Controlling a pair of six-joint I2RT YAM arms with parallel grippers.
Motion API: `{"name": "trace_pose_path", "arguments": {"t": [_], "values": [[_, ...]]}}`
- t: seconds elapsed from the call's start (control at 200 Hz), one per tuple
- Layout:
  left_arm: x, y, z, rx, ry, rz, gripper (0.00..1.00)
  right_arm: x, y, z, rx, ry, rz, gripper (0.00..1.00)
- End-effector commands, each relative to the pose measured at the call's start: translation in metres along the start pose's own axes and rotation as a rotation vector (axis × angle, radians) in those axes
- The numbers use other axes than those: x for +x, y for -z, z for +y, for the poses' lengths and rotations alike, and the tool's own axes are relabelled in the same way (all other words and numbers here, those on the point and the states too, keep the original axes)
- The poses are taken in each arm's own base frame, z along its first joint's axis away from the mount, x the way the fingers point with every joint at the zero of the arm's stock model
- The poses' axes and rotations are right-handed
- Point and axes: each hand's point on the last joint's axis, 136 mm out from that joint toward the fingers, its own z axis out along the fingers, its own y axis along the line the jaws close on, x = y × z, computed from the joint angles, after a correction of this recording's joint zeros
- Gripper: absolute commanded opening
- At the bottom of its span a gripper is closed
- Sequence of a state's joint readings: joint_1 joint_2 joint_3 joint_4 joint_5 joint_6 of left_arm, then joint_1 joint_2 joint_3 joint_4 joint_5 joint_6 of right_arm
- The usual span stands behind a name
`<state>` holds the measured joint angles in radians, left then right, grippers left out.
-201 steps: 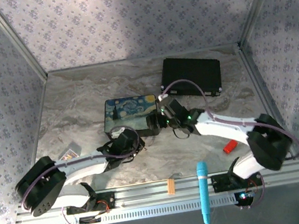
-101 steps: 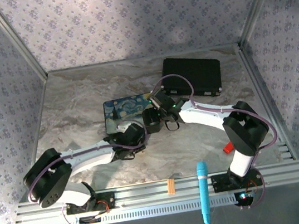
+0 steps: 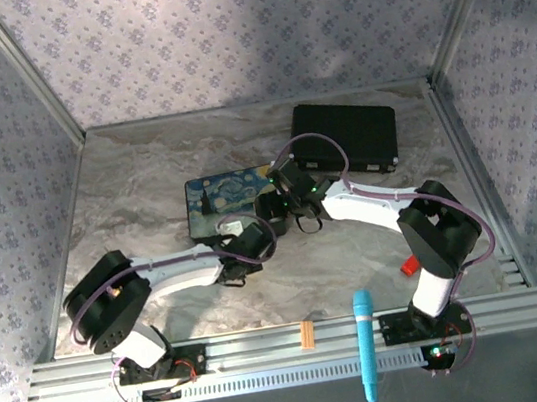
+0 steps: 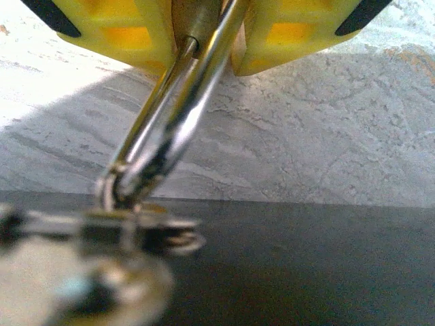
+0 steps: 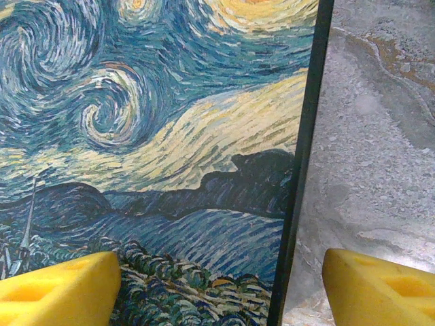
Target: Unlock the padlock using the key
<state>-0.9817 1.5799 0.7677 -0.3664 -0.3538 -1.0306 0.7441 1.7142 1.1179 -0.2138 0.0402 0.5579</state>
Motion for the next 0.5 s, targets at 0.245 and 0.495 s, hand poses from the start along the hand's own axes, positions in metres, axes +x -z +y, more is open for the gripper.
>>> {"name": "trace_pose_path", "arguments": {"t": [0.245, 0.495], "values": [[0.021, 0.002, 0.064, -0.401, -0.241, 0.043, 0.21, 0.046, -0.012, -0.033, 0.1, 0.015, 0.137, 0.78], [0.028, 0.001, 0.061, -0.48, -0.357, 0.047, 0.23, 0.046, -0.014, -0.036, 0.101, 0.008, 0.138, 0.77]]}}
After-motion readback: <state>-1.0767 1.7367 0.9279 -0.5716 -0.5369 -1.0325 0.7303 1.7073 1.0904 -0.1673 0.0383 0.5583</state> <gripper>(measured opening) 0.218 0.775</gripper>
